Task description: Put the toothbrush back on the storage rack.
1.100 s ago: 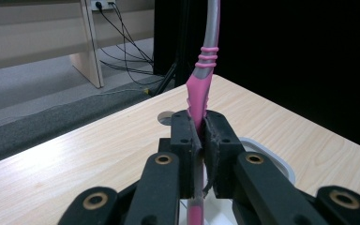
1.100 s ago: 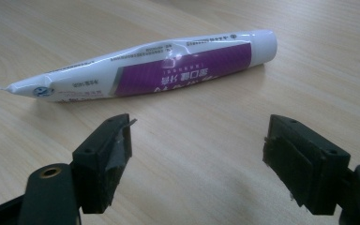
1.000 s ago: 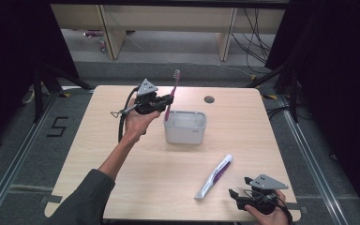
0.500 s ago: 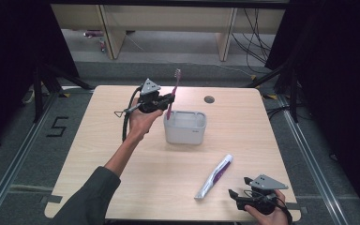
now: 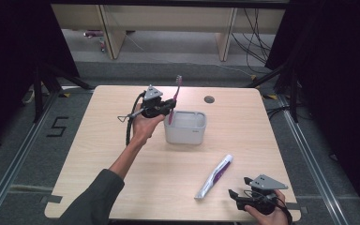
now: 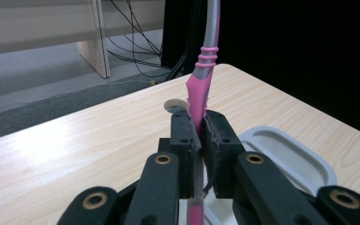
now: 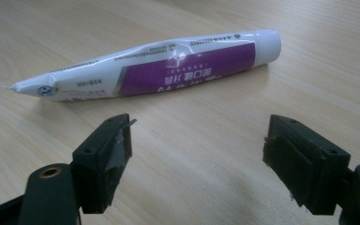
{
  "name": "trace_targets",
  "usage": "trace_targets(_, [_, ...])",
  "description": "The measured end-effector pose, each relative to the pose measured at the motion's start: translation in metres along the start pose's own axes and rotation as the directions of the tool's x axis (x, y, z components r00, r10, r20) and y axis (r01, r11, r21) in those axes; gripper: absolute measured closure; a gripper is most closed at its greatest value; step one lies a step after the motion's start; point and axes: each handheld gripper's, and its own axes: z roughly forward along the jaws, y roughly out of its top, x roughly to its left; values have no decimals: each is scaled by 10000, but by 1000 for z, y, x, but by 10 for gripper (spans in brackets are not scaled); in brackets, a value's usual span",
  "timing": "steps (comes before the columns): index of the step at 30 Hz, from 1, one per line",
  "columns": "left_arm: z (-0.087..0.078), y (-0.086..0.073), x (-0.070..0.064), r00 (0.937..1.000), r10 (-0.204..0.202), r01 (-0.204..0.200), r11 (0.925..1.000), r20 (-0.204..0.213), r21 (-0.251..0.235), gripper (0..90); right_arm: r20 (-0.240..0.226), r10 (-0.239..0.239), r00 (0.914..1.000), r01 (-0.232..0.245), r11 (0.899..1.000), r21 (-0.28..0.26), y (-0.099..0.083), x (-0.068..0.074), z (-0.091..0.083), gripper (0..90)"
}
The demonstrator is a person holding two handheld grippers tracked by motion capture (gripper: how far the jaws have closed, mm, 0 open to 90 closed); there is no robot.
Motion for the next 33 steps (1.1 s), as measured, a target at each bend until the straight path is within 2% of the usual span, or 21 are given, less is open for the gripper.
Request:
trace_targets(5, [1,-6,3,10000,3,-2,10000,-64,94,824,0,5,10000,-5,10000,34,0,0,0,239])
trace_targets(7, [1,-7,3,10000,-25,26,9999,-79,125,824,46,-134,9999,134,9999,-23,0,-1,0,240])
trace_targets(9, [2,-11,4,9999,-47,50,9998,-115,217,823,6,-21,10000,21,10000,21,0,0,0,240])
trace_targets(10, [2,-12,5,9999,-8,13,9996,-150,290,824,56,-206,9998,206,9998,-12,0,-1,0,240])
trace_targets(12, [3,-15,5,9998,-28,35,9994,-174,358,823,27,-121,9999,121,9999,-5,0,-1,0,240])
trace_targets(18, [5,-18,3,9999,37,-29,9986,-154,532,822,-8,-14,10000,14,10000,25,0,0,0,239])
trace_targets(21, [6,-20,3,9999,84,-75,9975,-128,706,821,40,-236,9997,236,9997,-3,0,-1,0,240])
trace_targets(28, [8,-23,1,9998,151,-134,9950,-163,995,818,-32,-233,9997,233,9997,11,0,-1,1,240])
trace_targets(29, [7,-23,1,9998,121,-104,9947,-167,1027,817,-186,-128,9997,129,9999,87,0,0,1,240])
trace_targets(31, [8,-24,1,9998,120,-102,9949,-170,1001,816,-10,-245,9997,245,9997,34,0,-1,1,239])
trace_targets(33, [7,-24,1,9998,106,-86,9947,-196,1024,815,-193,-116,9997,118,9999,86,0,0,1,239])
